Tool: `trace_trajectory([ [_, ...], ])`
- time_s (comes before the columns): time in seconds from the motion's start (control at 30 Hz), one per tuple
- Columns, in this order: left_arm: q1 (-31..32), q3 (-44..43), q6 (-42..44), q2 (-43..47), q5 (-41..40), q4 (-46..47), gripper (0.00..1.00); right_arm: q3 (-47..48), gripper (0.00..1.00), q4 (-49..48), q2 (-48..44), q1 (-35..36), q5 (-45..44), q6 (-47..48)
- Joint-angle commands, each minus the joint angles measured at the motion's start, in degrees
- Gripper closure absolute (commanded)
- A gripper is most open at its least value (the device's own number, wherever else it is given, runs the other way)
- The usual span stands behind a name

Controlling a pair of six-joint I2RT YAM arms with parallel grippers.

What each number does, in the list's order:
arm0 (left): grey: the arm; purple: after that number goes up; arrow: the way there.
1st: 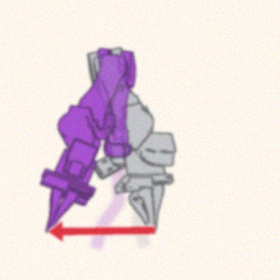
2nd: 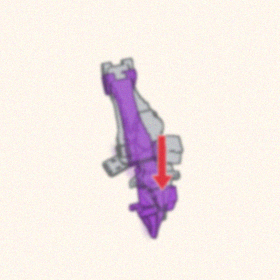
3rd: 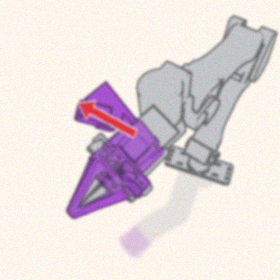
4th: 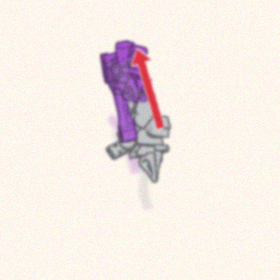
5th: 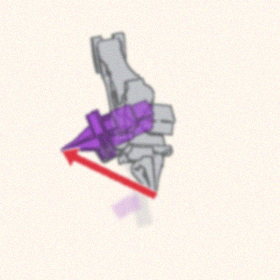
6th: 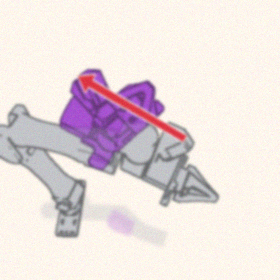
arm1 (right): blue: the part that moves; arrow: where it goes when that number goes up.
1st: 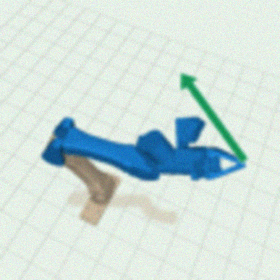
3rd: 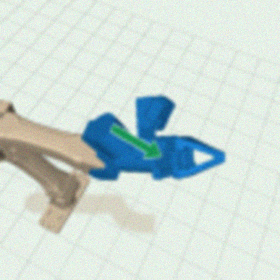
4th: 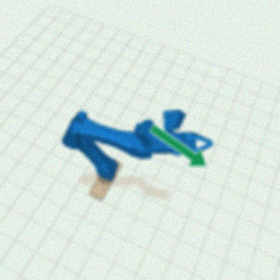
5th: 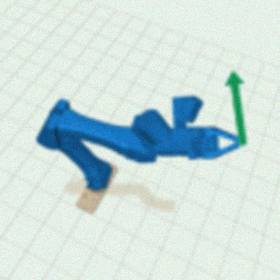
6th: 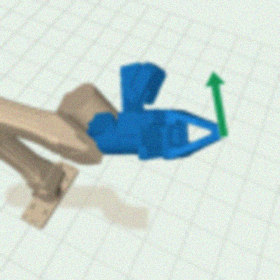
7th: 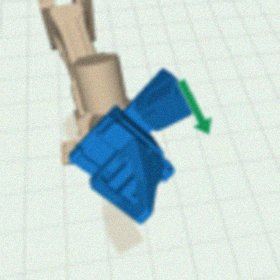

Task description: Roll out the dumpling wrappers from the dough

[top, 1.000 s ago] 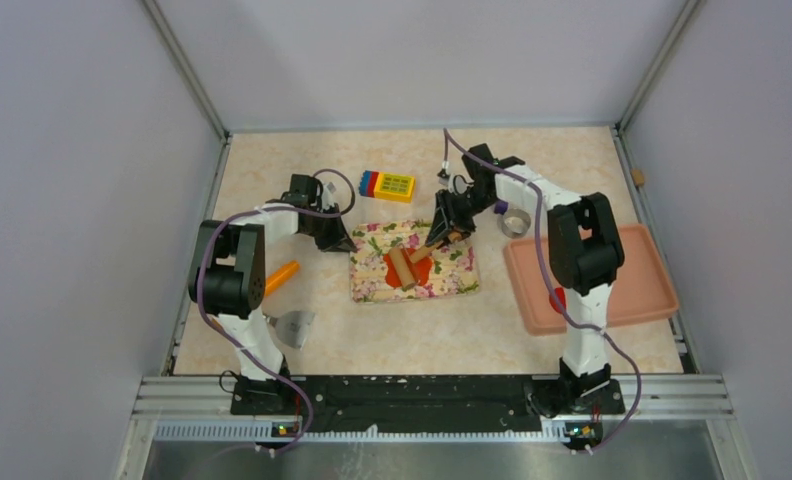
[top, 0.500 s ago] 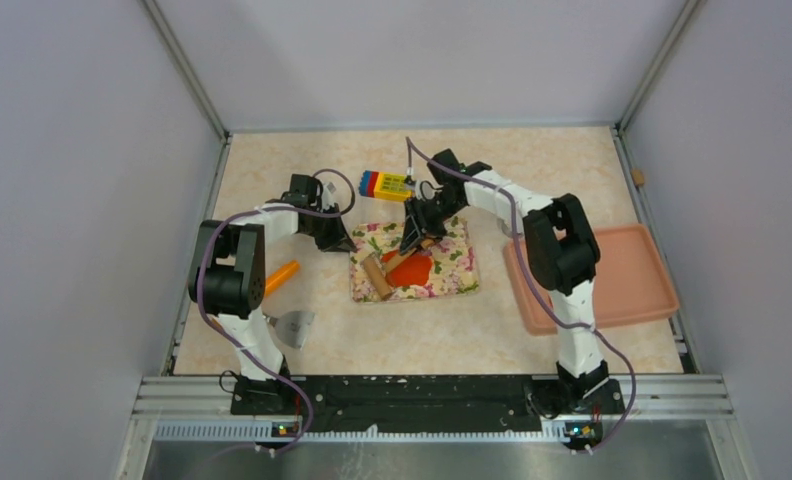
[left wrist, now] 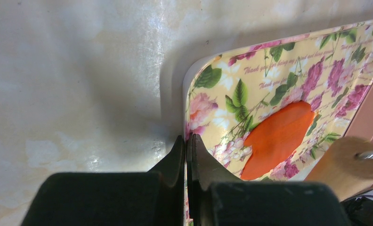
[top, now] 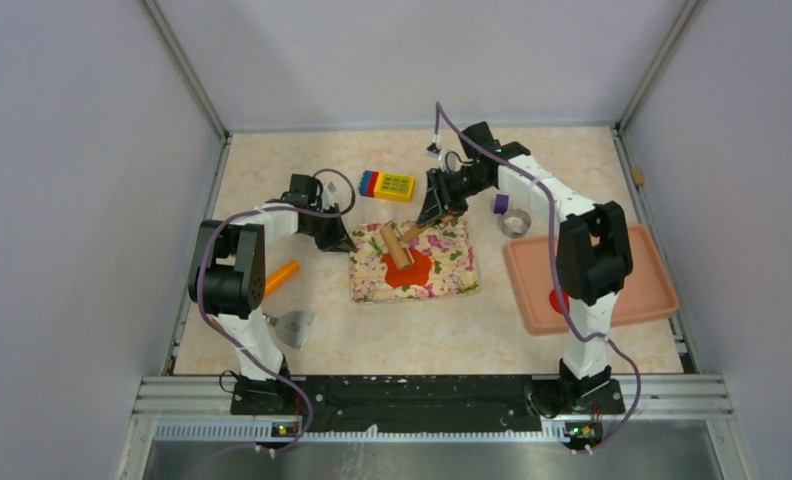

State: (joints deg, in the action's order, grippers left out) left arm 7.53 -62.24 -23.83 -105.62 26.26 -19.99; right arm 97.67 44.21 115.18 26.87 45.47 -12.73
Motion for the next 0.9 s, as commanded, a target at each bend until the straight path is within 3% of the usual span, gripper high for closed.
trace_trajectory([
  [0.0,-0.08,0.18,1.39,-0.94,-1.22,-0.03,1.0,-2.8,1.0,3.03,-3.67,-2.82,-0.7,2.62],
  [0.2,-0.15,-0.48,1.94,-0.85,-1.76,-0.67,1.0,-3.37,1.0,3.56,0.03,-3.43,-4.58,2.65],
  [0.53,-0.21,-0.12,2.13,0.44,-2.85,-0.8,1.0,-7.07,1.0,8.24,6.29,-8.45,-26.02,7.76],
  [0.87,-0.82,0.54,2.13,0.7,-3.23,-0.48,1.0,-8.2,1.0,9.65,6.55,-13.33,-32.96,11.9],
])
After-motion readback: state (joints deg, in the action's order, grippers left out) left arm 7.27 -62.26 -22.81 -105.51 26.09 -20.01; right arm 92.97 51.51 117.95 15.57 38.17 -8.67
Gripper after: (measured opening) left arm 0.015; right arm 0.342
